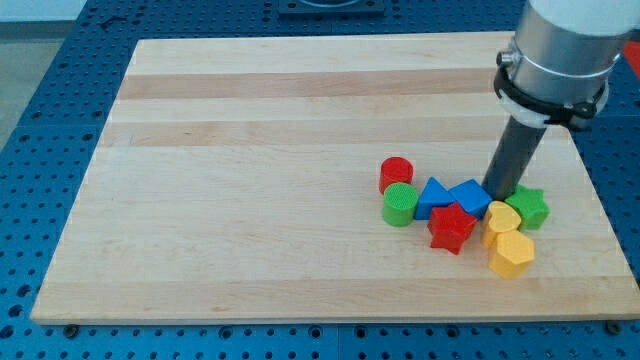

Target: Point at the red circle

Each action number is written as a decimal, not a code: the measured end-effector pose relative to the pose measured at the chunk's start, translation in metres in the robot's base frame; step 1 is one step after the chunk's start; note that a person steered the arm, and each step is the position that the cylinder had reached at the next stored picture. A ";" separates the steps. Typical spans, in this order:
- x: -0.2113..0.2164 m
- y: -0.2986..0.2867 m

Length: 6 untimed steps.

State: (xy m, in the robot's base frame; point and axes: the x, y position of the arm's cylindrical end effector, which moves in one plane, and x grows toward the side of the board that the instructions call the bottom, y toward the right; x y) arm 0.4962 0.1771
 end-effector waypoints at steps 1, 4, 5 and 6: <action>-0.035 0.001; -0.126 -0.106; -0.129 -0.106; -0.148 -0.142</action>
